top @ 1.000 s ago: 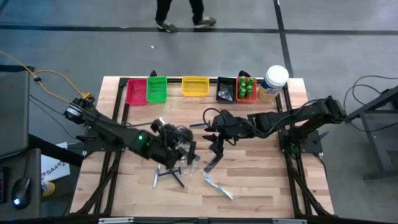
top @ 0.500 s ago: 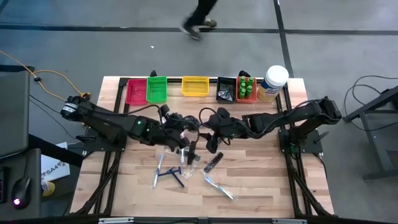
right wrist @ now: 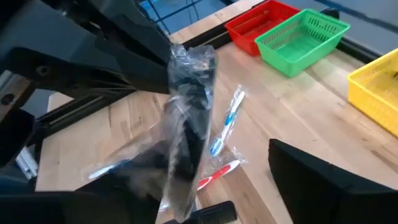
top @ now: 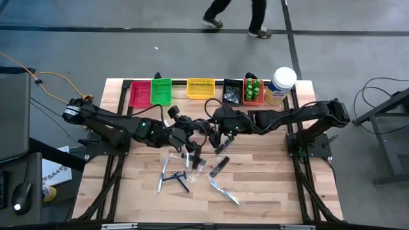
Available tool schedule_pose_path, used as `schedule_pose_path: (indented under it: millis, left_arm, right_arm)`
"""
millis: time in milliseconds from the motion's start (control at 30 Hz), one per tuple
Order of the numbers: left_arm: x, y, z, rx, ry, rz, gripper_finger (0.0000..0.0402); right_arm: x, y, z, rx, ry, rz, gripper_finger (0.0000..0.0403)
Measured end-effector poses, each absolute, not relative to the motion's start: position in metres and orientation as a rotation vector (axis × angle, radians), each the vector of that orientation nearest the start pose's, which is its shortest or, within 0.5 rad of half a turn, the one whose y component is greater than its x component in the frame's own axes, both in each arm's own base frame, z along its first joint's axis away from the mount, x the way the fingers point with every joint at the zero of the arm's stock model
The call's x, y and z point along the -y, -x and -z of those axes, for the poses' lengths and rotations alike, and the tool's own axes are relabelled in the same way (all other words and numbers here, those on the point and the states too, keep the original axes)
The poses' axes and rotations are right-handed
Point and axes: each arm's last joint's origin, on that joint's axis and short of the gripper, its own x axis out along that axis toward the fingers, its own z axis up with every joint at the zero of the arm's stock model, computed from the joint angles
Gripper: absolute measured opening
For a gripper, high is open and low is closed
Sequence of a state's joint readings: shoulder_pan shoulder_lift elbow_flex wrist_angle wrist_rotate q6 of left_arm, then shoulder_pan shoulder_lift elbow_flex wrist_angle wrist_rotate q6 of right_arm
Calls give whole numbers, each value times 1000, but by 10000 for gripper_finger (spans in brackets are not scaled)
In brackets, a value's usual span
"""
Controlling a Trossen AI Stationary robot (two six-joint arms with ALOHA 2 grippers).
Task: Pick & Place Travel size toiletries
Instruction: Put the black hairbrush into the black bin
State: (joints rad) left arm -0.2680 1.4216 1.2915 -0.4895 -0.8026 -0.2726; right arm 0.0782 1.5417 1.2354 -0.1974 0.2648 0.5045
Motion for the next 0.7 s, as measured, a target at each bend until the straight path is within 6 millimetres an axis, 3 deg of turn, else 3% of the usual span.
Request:
schedule_pose_path:
  millis: [167, 433, 600, 700]
  left_arm:
    - [61, -299, -343, -446, -58, -567, 0]
    - [61, -299, -343, -450, -51, -553, 0]
    - [61, -299, -342, -458, -53, -536, 7]
    - [62, -300, -342, -469, -68, -515, 41]
  right_arm:
    - [-19, -348, -305, -444, -413, 286, 198]
    - [-20, -347, -304, -451, -417, 267, 29]
    - [-20, -347, -304, -453, -435, 272, 26]
    - [-20, -347, -303, -459, -436, 272, 25]
